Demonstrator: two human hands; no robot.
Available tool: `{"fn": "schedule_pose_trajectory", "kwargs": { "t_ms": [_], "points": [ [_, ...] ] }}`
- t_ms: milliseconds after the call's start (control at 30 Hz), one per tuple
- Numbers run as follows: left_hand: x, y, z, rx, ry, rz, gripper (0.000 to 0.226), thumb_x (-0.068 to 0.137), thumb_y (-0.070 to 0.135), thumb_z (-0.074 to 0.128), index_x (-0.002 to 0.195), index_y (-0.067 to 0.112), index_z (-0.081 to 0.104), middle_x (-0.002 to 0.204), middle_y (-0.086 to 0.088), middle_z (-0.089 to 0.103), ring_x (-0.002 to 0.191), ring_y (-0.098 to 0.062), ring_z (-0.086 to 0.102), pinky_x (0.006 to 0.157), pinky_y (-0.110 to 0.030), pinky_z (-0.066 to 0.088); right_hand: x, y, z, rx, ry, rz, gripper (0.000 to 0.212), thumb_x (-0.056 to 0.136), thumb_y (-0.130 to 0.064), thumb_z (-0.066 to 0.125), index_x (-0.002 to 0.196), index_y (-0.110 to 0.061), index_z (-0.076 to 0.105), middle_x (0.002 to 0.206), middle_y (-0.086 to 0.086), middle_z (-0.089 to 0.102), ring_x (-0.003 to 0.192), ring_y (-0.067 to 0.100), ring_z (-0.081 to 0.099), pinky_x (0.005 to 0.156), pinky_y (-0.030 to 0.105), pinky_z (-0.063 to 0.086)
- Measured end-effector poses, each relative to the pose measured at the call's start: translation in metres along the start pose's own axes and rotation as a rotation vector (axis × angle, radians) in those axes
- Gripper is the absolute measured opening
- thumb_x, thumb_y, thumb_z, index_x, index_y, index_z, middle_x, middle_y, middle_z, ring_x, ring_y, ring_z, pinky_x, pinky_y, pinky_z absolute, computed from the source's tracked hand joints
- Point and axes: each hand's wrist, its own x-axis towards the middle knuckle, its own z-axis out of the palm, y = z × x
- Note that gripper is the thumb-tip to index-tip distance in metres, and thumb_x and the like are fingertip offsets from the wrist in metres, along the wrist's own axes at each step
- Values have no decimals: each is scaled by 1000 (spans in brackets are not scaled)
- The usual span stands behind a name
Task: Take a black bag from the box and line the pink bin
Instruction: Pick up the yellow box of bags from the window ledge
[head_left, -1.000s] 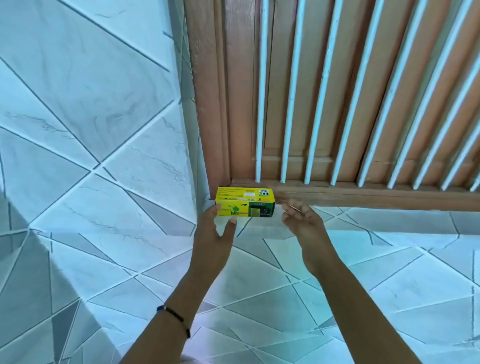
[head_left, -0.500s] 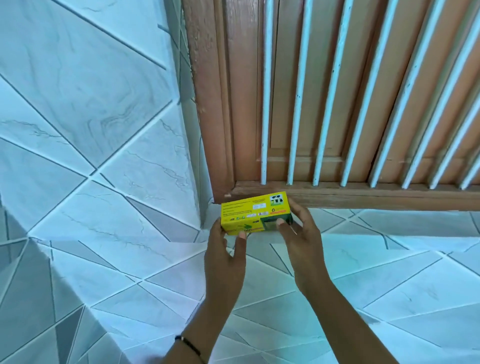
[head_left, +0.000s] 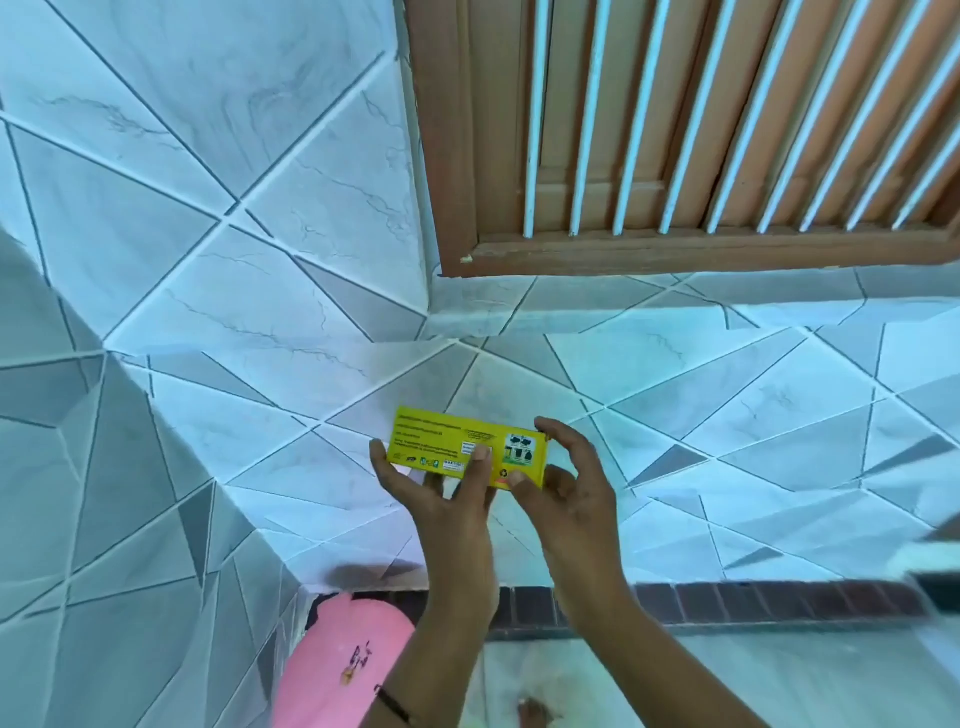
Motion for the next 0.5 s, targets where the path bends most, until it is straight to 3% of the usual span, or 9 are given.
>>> {"fn": "schedule_pose_trajectory", "kwargs": {
  "t_ms": [100, 233, 300, 433, 500],
  "points": [
    [-21, 2, -12, -25, 88, -58, 85, 80, 1, 65, 134, 50, 21, 132, -17, 52, 94, -25, 64, 71, -33, 58, -25, -1, -9, -117, -7, 19, 44, 70, -28, 70, 111, -37, 58, 115, 5, 64, 98, 14, 63, 87, 29, 51],
    [-48, 0, -21, -40, 109, -117, 78, 78, 5, 68, 130, 48, 30, 129, -20, 53, 107, -36, 62, 67, -33, 58, -48, -2, -26, 35, -47, 120, 46, 74, -10, 76, 114, -27, 59, 98, 11, 72, 78, 9, 67, 73, 19, 53],
    [-58, 3, -21, -47, 103, -134, 75, 77, 7, 70, 129, 47, 32, 128, -22, 54, 101, -35, 65, 66, -33, 57, -55, -3, -32, 94, -44, 132, 49, 71, -7, 78, 113, -25, 59, 92, 15, 72, 73, 10, 66, 70, 18, 51],
    [-65, 5, -16, -114, 69, -164, 68, 79, 8, 68, 128, 42, 34, 123, -18, 59, 88, -30, 66, 70, -38, 57, -58, -5, -39, 98, -47, 87, 51, 60, -17, 80, 105, -24, 59, 113, 20, 62, 82, 18, 67, 66, 16, 50],
    [-64, 5, -11, -124, 41, -187, 64, 82, 6, 65, 129, 38, 35, 109, -10, 66, 89, -33, 65, 79, -44, 55, -54, -11, -46, 113, -62, 73, 43, 59, -16, 79, 96, -19, 56, 111, 20, 58, 78, 22, 69, 63, 18, 50]
  ]
}}
